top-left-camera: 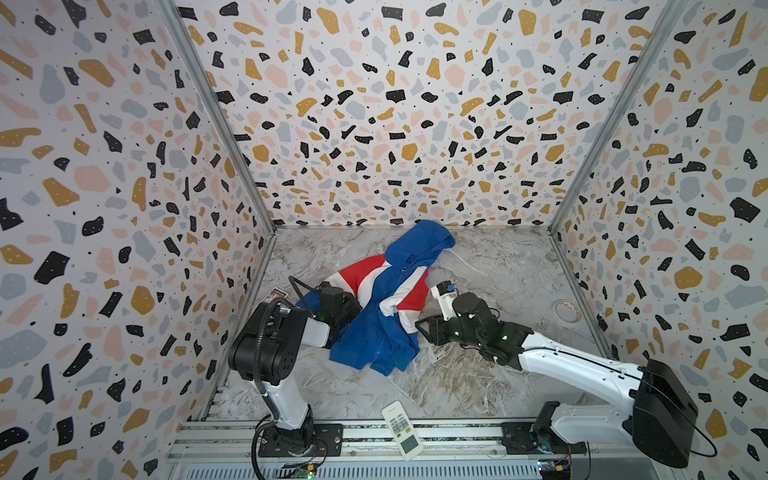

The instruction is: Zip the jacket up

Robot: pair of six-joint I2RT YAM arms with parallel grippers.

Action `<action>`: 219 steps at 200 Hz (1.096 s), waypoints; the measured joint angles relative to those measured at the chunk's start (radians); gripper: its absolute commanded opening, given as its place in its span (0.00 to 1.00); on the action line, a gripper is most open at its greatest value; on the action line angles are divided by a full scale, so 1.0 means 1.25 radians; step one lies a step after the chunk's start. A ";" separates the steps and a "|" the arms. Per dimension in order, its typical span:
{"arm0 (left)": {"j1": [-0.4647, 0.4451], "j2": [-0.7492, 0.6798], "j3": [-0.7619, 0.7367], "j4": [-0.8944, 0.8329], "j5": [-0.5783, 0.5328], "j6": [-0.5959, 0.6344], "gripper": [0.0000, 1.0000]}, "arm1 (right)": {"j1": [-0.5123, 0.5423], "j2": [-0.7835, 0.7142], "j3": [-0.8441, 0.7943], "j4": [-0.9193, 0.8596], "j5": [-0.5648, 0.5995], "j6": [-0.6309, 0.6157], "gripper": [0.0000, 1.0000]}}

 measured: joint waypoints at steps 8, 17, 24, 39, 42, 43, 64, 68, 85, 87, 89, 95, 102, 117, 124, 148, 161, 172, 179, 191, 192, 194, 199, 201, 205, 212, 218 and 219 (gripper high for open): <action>0.000 0.000 0.000 0.001 0.001 0.000 0.00 | -0.001 0.004 -0.022 -0.004 0.009 0.014 0.46; 0.000 0.000 0.000 0.002 0.002 -0.001 0.00 | 0.000 0.021 -0.046 -0.005 0.016 0.027 0.46; 0.000 0.000 0.000 0.002 0.002 -0.001 0.00 | 0.003 0.039 -0.062 -0.005 0.017 0.036 0.46; 0.000 0.000 0.000 0.002 0.003 -0.001 0.00 | 0.016 0.084 -0.082 -0.005 0.017 0.050 0.46; 0.000 0.000 0.000 0.002 0.003 -0.001 0.00 | 0.018 0.093 -0.082 -0.004 0.017 0.052 0.46; 0.000 0.000 0.000 0.002 0.003 -0.001 0.00 | 0.020 0.097 -0.083 -0.004 0.017 0.052 0.46; 0.000 0.000 0.000 0.001 0.004 0.000 0.00 | 0.036 0.152 -0.075 0.014 0.013 0.057 0.46; 0.000 0.000 0.000 0.001 0.003 0.000 0.00 | 0.038 0.164 -0.070 0.017 0.011 0.056 0.46; 0.000 0.000 0.000 0.000 0.004 0.001 0.00 | 0.046 0.213 -0.042 0.036 0.002 0.055 0.47; 0.000 0.000 0.000 0.000 0.003 0.002 0.00 | 0.047 0.219 -0.038 0.038 0.002 0.055 0.47; 0.000 0.000 0.000 0.000 0.003 0.002 0.00 | 0.048 0.225 -0.034 0.040 0.001 0.055 0.47; 0.000 0.000 0.000 0.000 0.003 0.003 0.00 | 0.050 0.238 -0.023 0.046 -0.002 0.055 0.47; 0.000 -0.001 0.000 0.000 0.004 0.004 0.00 | 0.052 0.249 -0.015 0.053 -0.003 0.054 0.46; 0.000 -0.002 0.000 -0.003 0.003 0.008 0.00 | 0.054 0.254 -0.006 0.060 -0.003 0.052 0.46; 0.000 -0.002 0.000 -0.003 0.004 0.009 0.00 | 0.054 0.254 -0.003 0.059 -0.002 0.052 0.46; 0.000 -0.002 0.000 -0.003 0.004 0.012 0.00 | 0.054 0.255 0.018 0.051 0.015 0.042 0.43; 0.000 -0.002 0.000 -0.003 0.004 0.013 0.00 | 0.054 0.264 0.038 0.045 0.024 0.034 0.41; 0.000 -0.002 0.000 -0.003 0.004 0.012 0.00 | 0.054 0.279 0.056 0.046 0.032 0.029 0.37; 0.000 -0.002 0.000 -0.003 0.004 0.013 0.00 | 0.054 0.292 0.065 0.046 0.035 0.024 0.32; 0.000 -0.002 0.000 -0.003 0.005 0.013 0.00 | 0.054 0.316 0.074 0.046 0.038 0.016 0.21; 0.000 -0.002 0.000 -0.003 0.005 0.013 0.00 | 0.054 0.318 0.074 0.046 0.038 0.017 0.20; 0.000 -0.002 0.000 -0.003 0.005 0.013 0.00 | 0.054 0.322 0.074 0.047 0.038 0.016 0.18; 0.000 -0.002 0.000 -0.004 0.005 0.013 0.00 | 0.054 0.331 0.074 0.046 0.038 0.015 0.14; 0.000 -0.002 0.000 -0.004 0.005 0.013 0.00 | 0.054 0.334 0.074 0.046 0.038 0.014 0.13; 0.000 -0.003 0.000 -0.005 0.005 0.013 0.00 | 0.054 0.341 0.074 0.045 0.038 0.013 0.11; 0.000 -0.006 0.000 -0.011 0.005 0.014 0.00 | 0.054 0.349 0.074 0.040 0.039 0.011 0.07; 0.000 -0.010 0.000 -0.018 0.005 0.016 0.00 | 0.054 0.353 0.074 0.034 0.042 0.007 0.04; 0.000 -0.012 0.000 -0.019 0.005 0.016 0.00 | 0.054 0.353 0.074 0.033 0.042 0.008 0.03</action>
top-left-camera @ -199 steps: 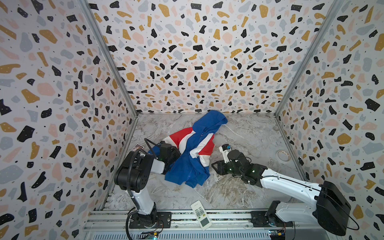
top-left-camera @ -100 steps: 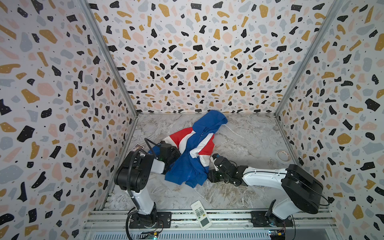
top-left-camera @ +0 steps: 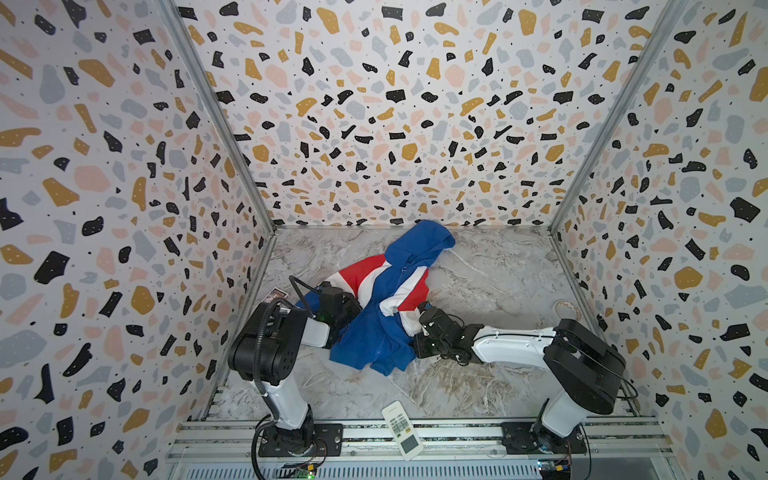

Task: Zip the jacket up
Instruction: 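Pull the sleeve outward with the right gripper while the left gripper holds the other sleeve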

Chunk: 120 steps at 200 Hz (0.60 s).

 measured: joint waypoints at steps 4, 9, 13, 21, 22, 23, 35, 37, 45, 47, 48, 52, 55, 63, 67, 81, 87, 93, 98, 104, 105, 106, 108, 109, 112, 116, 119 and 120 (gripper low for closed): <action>0.000 -0.003 0.000 -0.004 0.000 0.001 0.00 | 0.000 0.000 0.000 -0.006 0.005 -0.006 0.01; 0.000 -0.006 0.000 -0.009 0.000 0.003 0.00 | 0.000 -0.002 0.000 -0.013 0.012 -0.011 0.00; 0.000 -0.008 0.000 -0.013 0.000 0.004 0.00 | 0.000 -0.004 0.000 -0.018 0.018 -0.013 0.00; 0.000 -0.013 0.000 -0.022 0.000 0.007 0.00 | -0.002 -0.010 0.002 -0.038 0.033 -0.025 0.00; 0.000 -0.013 0.000 -0.022 0.000 0.007 0.00 | -0.002 -0.012 0.003 -0.043 0.037 -0.027 0.00; 0.000 -0.013 0.000 -0.023 0.000 0.008 0.00 | -0.003 -0.013 0.004 -0.045 0.038 -0.027 0.00; 0.000 -0.016 0.000 -0.030 0.000 0.011 0.00 | -0.009 -0.029 0.013 -0.092 0.066 -0.047 0.00; 0.000 -0.016 0.000 -0.031 0.000 0.012 0.00 | -0.010 -0.032 0.014 -0.098 0.069 -0.049 0.00; 0.000 -0.017 0.000 -0.036 0.000 0.013 0.00 | -0.021 -0.051 0.022 -0.132 0.087 -0.063 0.00; 0.000 -0.017 0.000 -0.037 0.001 0.013 0.00 | -0.023 -0.054 0.024 -0.136 0.090 -0.065 0.00; 0.000 -0.017 0.000 -0.038 0.002 0.013 0.00 | -0.027 -0.059 0.025 -0.143 0.093 -0.068 0.00; 0.000 -0.017 0.001 -0.039 0.003 0.014 0.00 | -0.038 -0.071 0.028 -0.158 0.099 -0.074 0.00; 0.000 -0.017 0.001 -0.039 0.003 0.014 0.00 | -0.047 -0.081 0.029 -0.167 0.105 -0.079 0.00; 0.000 -0.017 0.001 -0.041 0.003 0.015 0.00 | -0.079 -0.114 0.029 -0.192 0.118 -0.092 0.00; 0.000 -0.018 0.002 -0.041 0.003 0.015 0.00 | -0.094 -0.128 0.029 -0.202 0.121 -0.097 0.00; 0.000 -0.022 0.002 -0.047 0.002 0.015 0.00 | -0.170 -0.192 0.026 -0.236 0.135 -0.120 0.00; 0.000 -0.026 0.002 -0.051 0.000 0.015 0.00 | -0.208 -0.222 0.023 -0.249 0.139 -0.131 0.00; 0.000 -0.030 0.002 -0.055 -0.002 0.015 0.00 | -0.248 -0.251 0.021 -0.259 0.144 -0.142 0.00; 0.000 -0.034 0.002 -0.060 -0.004 0.015 0.00 | -0.280 -0.275 0.020 -0.269 0.150 -0.153 0.00; 0.000 -0.039 0.002 -0.066 -0.007 0.015 0.00 | -0.315 -0.297 0.020 -0.278 0.155 -0.164 0.00; 0.000 -0.040 0.002 -0.066 -0.007 0.015 0.00 | -0.324 -0.301 0.020 -0.280 0.156 -0.167 0.00; 0.000 -0.041 0.002 -0.067 -0.007 0.015 0.00 | -0.328 -0.304 0.020 -0.281 0.157 -0.168 0.00; 0.000 -0.042 0.002 -0.069 -0.008 0.015 0.00 | -0.340 -0.310 0.020 -0.283 0.159 -0.172 0.00; 0.000 -0.043 0.002 -0.069 -0.009 0.015 0.00 | -0.349 -0.315 0.020 -0.284 0.161 -0.176 0.00; 0.000 -0.045 0.002 -0.072 -0.010 0.015 0.00 | -0.365 -0.322 0.020 -0.287 0.162 -0.182 0.00; 0.000 -0.050 0.002 -0.076 -0.011 0.015 0.00 | -0.388 -0.332 0.020 -0.290 0.166 -0.192 0.00; 0.000 -0.052 0.002 -0.078 -0.013 0.015 0.00 | -0.403 -0.337 0.020 -0.293 0.169 -0.199 0.00; 0.000 -0.052 0.002 -0.078 -0.013 0.016 0.00 | -0.410 -0.339 0.020 -0.293 0.169 -0.202 0.00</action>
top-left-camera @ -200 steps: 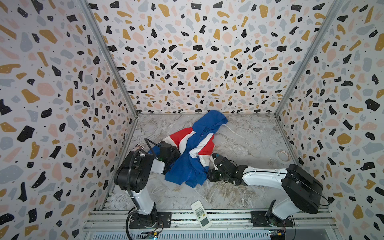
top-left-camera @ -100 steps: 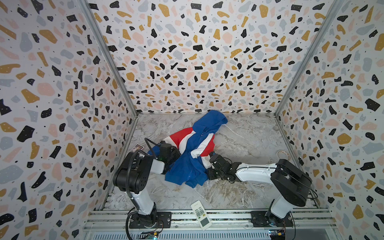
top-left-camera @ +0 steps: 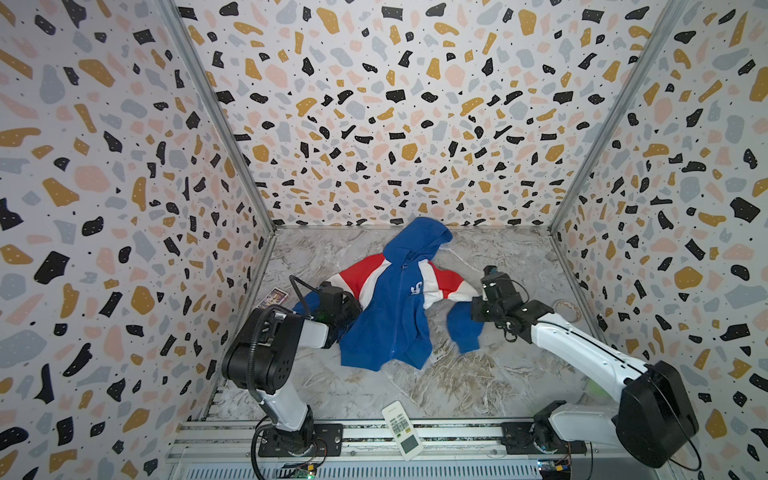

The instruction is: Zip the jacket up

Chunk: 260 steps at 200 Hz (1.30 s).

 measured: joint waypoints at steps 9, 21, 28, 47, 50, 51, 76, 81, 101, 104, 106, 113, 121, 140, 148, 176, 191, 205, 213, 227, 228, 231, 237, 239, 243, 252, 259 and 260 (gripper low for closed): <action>0.000 -0.010 0.000 -0.010 -0.005 0.003 0.00 | -0.041 -0.007 0.002 -0.005 0.006 -0.023 0.00; 0.000 -0.023 0.002 -0.026 -0.011 0.010 0.00 | -0.090 -0.001 0.007 -0.009 0.012 -0.055 0.00; 0.000 -0.030 0.005 -0.037 -0.015 0.015 0.00 | -0.119 0.010 0.013 -0.010 0.014 -0.076 0.00; 0.000 -0.050 0.018 -0.067 -0.027 0.031 0.00 | -0.180 0.052 0.035 -0.008 0.014 -0.123 0.00; 0.000 -0.054 0.020 -0.073 -0.031 0.034 0.00 | -0.188 0.058 0.039 -0.005 0.014 -0.130 0.00; 0.000 -0.056 0.021 -0.076 -0.032 0.036 0.00 | -0.192 0.061 0.041 -0.004 0.013 -0.132 0.00; -0.001 -0.085 0.051 -0.130 -0.056 0.064 0.00 | -0.241 0.111 0.086 0.014 -0.005 -0.170 0.00; -0.001 -0.088 0.061 -0.140 -0.061 0.070 0.00 | -0.244 0.120 0.098 0.016 -0.004 -0.176 0.00; 0.001 -0.090 0.107 -0.185 -0.081 0.094 0.00 | -0.241 0.146 0.153 0.043 0.013 -0.214 0.00; 0.002 -0.090 0.114 -0.190 -0.084 0.098 0.00 | -0.239 0.149 0.159 0.050 0.018 -0.222 0.00; 0.002 -0.090 0.118 -0.195 -0.085 0.100 0.00 | -0.237 0.151 0.165 0.053 0.022 -0.226 0.00; 0.003 -0.090 0.134 -0.208 -0.093 0.109 0.00 | -0.228 0.159 0.182 0.070 0.036 -0.244 0.00; 0.005 -0.089 0.151 -0.221 -0.105 0.118 0.00 | -0.217 0.168 0.198 0.089 0.056 -0.268 0.03; 0.010 -0.068 0.193 -0.240 -0.131 0.140 0.00 | -0.186 0.206 0.230 0.139 0.107 -0.323 0.29; 0.013 -0.053 0.211 -0.249 -0.140 0.148 0.00 | -0.179 0.229 0.246 0.143 0.114 -0.333 0.42; 0.027 0.010 0.253 -0.270 -0.150 0.172 0.39 | -0.174 0.308 0.291 0.109 0.056 -0.301 0.55; 0.029 0.013 0.244 -0.275 -0.145 0.178 0.51 | -0.174 0.302 0.261 0.086 -0.012 -0.261 0.55; 0.030 -0.006 0.223 -0.275 -0.139 0.180 0.58 | -0.172 0.259 0.202 0.078 -0.076 -0.222 0.52; 0.030 -0.027 0.205 -0.275 -0.134 0.181 0.59 | -0.165 0.222 0.161 0.072 -0.108 -0.200 0.49; 0.030 -0.078 0.168 -0.280 -0.126 0.182 0.59 | -0.133 0.150 0.097 0.056 -0.155 -0.172 0.46; 0.030 -0.083 0.165 -0.281 -0.127 0.182 0.60 | -0.130 0.146 0.095 0.056 -0.157 -0.170 0.46; 0.030 -0.097 0.157 -0.284 -0.125 0.182 0.60 | -0.114 0.130 0.083 0.052 -0.166 -0.164 0.46; 0.030 -0.126 0.141 -0.287 -0.121 0.182 0.59 | -0.079 0.103 0.066 0.048 -0.177 -0.154 0.47; 0.030 -0.136 0.135 -0.288 -0.119 0.181 0.60 | -0.067 0.094 0.060 0.047 -0.177 -0.154 0.47; 0.030 -0.153 0.125 -0.290 -0.118 0.181 0.60 | -0.038 0.080 0.052 0.046 -0.183 -0.147 0.46; 0.030 -0.203 0.097 -0.294 -0.110 0.178 0.60 | 0.037 0.056 0.037 0.046 -0.185 -0.141 0.47; 0.030 -0.237 0.076 -0.298 -0.103 0.175 0.60 | 0.087 0.046 0.031 0.045 -0.181 -0.136 0.49; 0.030 -0.244 0.072 -0.298 -0.102 0.175 0.60 | 0.099 0.045 0.030 0.045 -0.179 -0.136 0.49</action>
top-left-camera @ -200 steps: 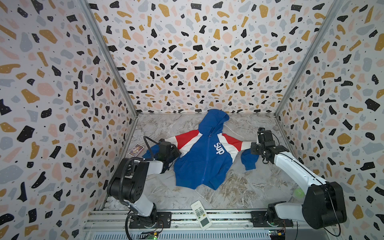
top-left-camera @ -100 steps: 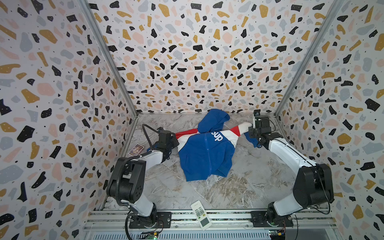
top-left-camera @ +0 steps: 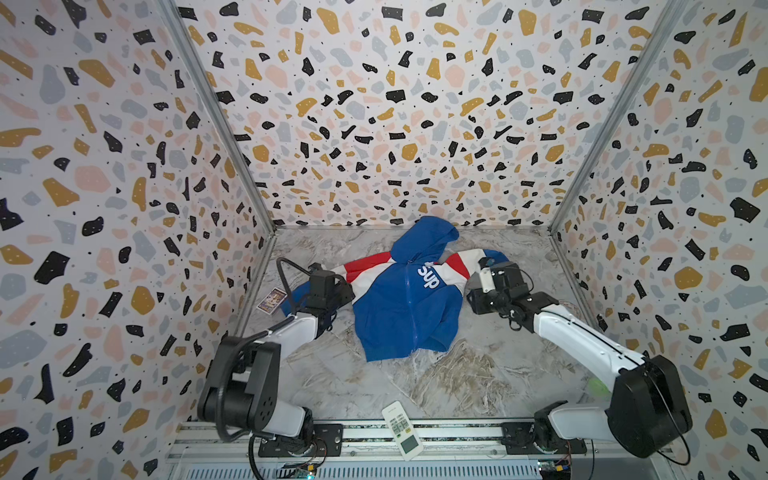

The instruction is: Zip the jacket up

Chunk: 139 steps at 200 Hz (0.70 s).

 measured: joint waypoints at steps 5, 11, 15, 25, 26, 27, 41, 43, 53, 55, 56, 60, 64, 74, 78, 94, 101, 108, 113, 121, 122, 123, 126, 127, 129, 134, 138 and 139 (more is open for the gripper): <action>0.000 -0.027 -0.017 -0.002 0.003 -0.003 0.60 | 0.037 -0.002 -0.003 0.000 0.004 0.003 0.50; -0.002 -0.060 -0.040 -0.006 0.008 -0.008 0.60 | 0.081 -0.003 -0.007 0.001 0.012 0.004 0.52; -0.003 -0.077 -0.054 -0.007 0.010 -0.010 0.60 | 0.108 -0.003 -0.010 0.001 0.020 0.002 0.52; -0.007 -0.136 -0.097 -0.020 0.020 -0.021 0.60 | 0.160 0.003 -0.018 0.001 0.039 0.002 0.53; -0.007 -0.142 -0.102 -0.021 0.020 -0.023 0.60 | 0.165 0.004 -0.019 0.001 0.042 0.001 0.54; -0.007 -0.145 -0.105 -0.022 0.021 -0.023 0.60 | 0.168 0.005 -0.020 0.000 0.043 0.001 0.54; -0.019 -0.220 -0.156 -0.049 0.029 -0.037 0.60 | 0.206 0.032 -0.023 -0.003 0.070 -0.004 0.54; -0.022 -0.231 -0.162 -0.054 0.030 -0.039 0.59 | 0.210 0.038 -0.023 -0.003 0.074 -0.005 0.55; -0.033 -0.278 -0.189 -0.075 0.036 -0.048 0.59 | 0.229 0.074 -0.023 -0.004 0.099 -0.012 0.55; -0.035 -0.286 -0.193 -0.078 0.036 -0.050 0.58 | 0.233 0.081 -0.023 -0.005 0.104 -0.014 0.55; -0.036 -0.293 -0.197 -0.082 0.036 -0.052 0.58 | 0.236 0.087 -0.023 -0.005 0.109 -0.015 0.55; -0.041 -0.310 -0.205 -0.090 0.038 -0.055 0.56 | 0.245 0.104 -0.022 -0.007 0.119 -0.018 0.55; -0.046 -0.328 -0.213 -0.099 0.039 -0.062 0.53 | 0.251 0.120 -0.021 -0.009 0.130 -0.020 0.55; -0.060 -0.364 -0.228 -0.115 0.041 -0.070 0.47 | 0.269 0.165 -0.018 -0.015 0.154 -0.029 0.55; -0.065 -0.374 -0.232 -0.118 0.042 -0.072 0.46 | 0.276 0.185 -0.015 -0.018 0.165 -0.032 0.54; -0.089 -0.397 -0.241 -0.129 0.043 -0.085 0.45 | 0.298 0.249 0.003 -0.033 0.200 -0.040 0.53; -0.098 -0.397 -0.244 -0.131 0.043 -0.089 0.44 | 0.307 0.274 0.014 -0.039 0.216 -0.042 0.51; -0.107 -0.394 -0.246 -0.131 0.043 -0.092 0.44 | 0.313 0.293 0.023 -0.043 0.230 -0.043 0.50; -0.114 -0.387 -0.248 -0.131 0.042 -0.094 0.44 | 0.316 0.302 0.033 -0.048 0.240 -0.044 0.48; -0.123 -0.375 -0.250 -0.131 0.042 -0.096 0.44 | 0.318 0.311 0.048 -0.049 0.255 -0.046 0.44; -0.125 -0.373 -0.250 -0.131 0.042 -0.097 0.44 | 0.318 0.312 0.050 -0.049 0.256 -0.045 0.44; -0.125 -0.371 -0.250 -0.131 0.042 -0.097 0.44 | 0.318 0.313 0.051 -0.049 0.257 -0.046 0.43; -0.130 -0.362 -0.250 -0.131 0.042 -0.099 0.44 | 0.318 0.317 0.057 -0.050 0.263 -0.046 0.40; -0.131 -0.361 -0.250 -0.131 0.042 -0.099 0.44 | 0.318 0.318 0.058 -0.050 0.263 -0.047 0.40; -0.133 -0.356 -0.250 -0.130 0.042 -0.099 0.45 | 0.318 0.320 0.060 -0.051 0.267 -0.046 0.38; -0.141 -0.343 -0.250 -0.128 0.042 -0.101 0.45 | 0.318 0.326 0.066 -0.051 0.274 -0.046 0.33; -0.147 -0.330 -0.250 -0.125 0.042 -0.102 0.46 | 0.318 0.329 0.069 -0.052 0.279 -0.049 0.29; -0.149 -0.326 -0.250 -0.125 0.041 -0.102 0.46 | 0.318 0.330 0.069 -0.053 0.280 -0.050 0.28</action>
